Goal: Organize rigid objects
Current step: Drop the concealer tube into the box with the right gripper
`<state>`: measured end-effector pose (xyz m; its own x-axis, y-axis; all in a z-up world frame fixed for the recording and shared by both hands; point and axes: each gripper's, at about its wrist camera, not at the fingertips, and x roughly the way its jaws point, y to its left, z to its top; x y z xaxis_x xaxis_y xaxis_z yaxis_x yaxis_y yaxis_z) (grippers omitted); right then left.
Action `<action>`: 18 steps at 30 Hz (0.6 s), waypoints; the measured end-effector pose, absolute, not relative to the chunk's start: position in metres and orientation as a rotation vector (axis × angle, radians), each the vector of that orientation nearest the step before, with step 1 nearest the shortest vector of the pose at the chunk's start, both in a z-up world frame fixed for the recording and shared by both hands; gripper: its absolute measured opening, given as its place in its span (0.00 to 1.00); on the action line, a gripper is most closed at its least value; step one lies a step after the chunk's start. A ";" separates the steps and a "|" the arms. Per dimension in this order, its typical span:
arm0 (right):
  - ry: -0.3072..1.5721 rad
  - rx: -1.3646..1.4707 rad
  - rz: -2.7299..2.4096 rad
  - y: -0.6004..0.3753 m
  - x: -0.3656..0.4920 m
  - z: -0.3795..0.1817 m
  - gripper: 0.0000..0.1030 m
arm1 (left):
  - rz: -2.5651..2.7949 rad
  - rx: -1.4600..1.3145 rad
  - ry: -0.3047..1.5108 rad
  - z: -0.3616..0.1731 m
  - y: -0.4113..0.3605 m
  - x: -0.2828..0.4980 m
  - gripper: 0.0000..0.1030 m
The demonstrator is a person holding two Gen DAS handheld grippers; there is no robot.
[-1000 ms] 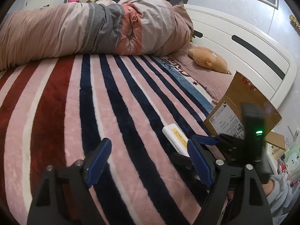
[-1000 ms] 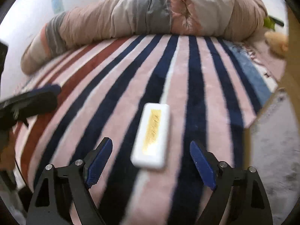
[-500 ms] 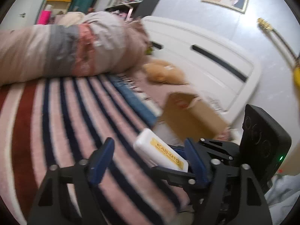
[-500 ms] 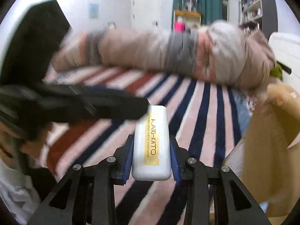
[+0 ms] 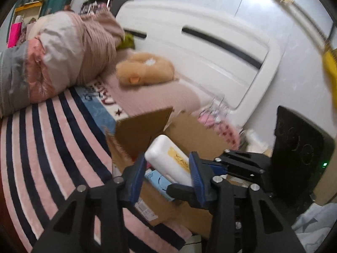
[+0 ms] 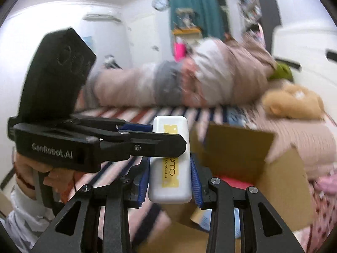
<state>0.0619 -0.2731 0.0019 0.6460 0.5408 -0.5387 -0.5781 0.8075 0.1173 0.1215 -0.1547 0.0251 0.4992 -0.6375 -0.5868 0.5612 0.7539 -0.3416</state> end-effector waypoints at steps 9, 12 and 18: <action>0.726 -0.006 0.573 -0.310 0.086 -0.014 0.39 | -0.660 -0.075 0.753 0.028 -0.165 0.114 0.93; 0.711 -0.008 0.572 -0.316 0.083 -0.009 0.46 | -0.631 -0.078 0.727 0.035 -0.152 0.106 0.94; 0.607 -0.089 0.610 -0.315 0.071 0.005 0.77 | -0.343 -0.062 0.599 0.047 -0.120 0.072 0.99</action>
